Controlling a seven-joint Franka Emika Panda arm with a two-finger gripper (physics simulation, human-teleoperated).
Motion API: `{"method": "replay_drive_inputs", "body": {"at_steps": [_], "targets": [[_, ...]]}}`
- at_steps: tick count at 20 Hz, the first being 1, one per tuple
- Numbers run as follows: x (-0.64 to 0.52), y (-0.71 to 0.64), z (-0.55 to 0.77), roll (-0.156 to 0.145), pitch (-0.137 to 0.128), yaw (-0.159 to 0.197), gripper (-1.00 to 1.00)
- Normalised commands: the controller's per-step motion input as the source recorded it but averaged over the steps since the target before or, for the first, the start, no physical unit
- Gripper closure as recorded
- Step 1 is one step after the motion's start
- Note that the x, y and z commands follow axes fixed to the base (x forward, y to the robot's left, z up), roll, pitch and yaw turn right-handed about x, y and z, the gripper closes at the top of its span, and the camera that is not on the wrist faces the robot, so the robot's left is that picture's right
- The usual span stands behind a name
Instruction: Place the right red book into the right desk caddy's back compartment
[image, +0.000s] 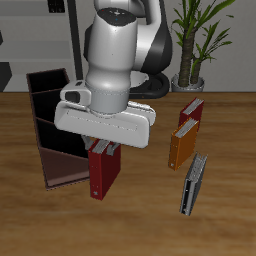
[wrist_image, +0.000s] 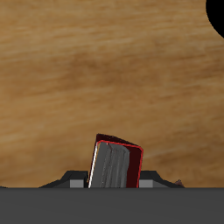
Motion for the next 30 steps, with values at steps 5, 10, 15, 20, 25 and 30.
{"method": "replay_drive_inputs", "body": {"at_steps": [5,10,15,20,25,30], "targets": [[-0.32,-0.31,0.46,0.008,-0.02,0.056,1.0],[-0.38,-0.37,0.33,0.004,-0.006,0.122,1.0],[-0.35,-0.35,0.14,-0.006,0.004,0.106,1.0],[-0.27,-0.26,0.17,-0.006,-0.045,0.063,1.0],[-0.54,-0.16,0.19,0.041,-0.072,0.105,1.0],[-0.45,-0.11,0.14,0.02,-0.05,0.084,1.0]]}}
